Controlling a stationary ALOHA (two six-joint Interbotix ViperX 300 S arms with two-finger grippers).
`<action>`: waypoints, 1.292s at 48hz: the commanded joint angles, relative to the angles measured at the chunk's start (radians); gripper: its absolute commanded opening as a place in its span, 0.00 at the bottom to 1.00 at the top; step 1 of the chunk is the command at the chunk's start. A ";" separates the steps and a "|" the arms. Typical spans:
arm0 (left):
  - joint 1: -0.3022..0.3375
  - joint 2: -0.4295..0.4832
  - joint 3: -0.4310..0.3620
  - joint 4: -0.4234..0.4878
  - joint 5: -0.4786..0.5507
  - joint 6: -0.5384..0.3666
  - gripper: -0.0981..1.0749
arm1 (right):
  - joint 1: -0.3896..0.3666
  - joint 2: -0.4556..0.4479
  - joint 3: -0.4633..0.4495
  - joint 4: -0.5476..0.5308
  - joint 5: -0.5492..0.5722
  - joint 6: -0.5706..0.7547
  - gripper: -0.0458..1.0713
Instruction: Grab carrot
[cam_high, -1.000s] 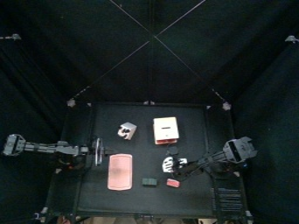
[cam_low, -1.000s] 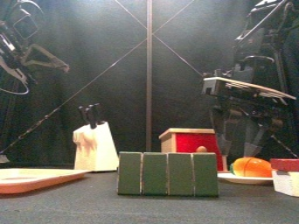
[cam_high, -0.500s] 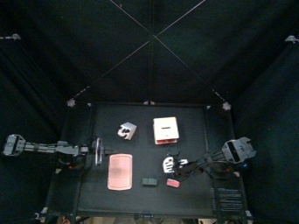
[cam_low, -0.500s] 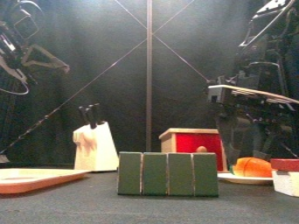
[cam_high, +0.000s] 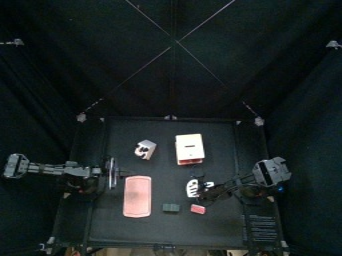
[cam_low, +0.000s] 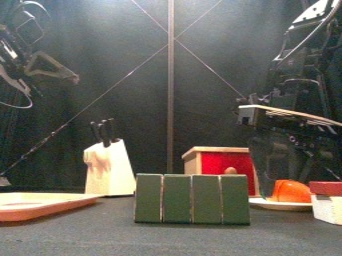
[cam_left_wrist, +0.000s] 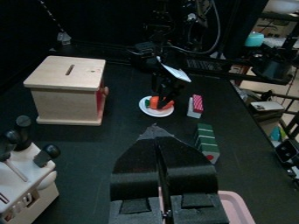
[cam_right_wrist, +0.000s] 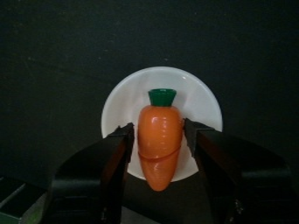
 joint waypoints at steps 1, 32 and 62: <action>0.003 0.002 -0.012 -0.002 -0.009 0.000 0.07 | -0.006 -0.017 -0.008 -0.005 -0.002 -0.002 0.77; 0.003 0.002 -0.014 -0.002 -0.009 0.000 0.07 | 0.000 -0.055 -0.060 -0.031 0.061 -0.002 0.65; 0.003 0.002 -0.014 0.000 -0.006 0.005 0.07 | 0.002 -0.046 -0.060 -0.035 0.058 0.011 0.65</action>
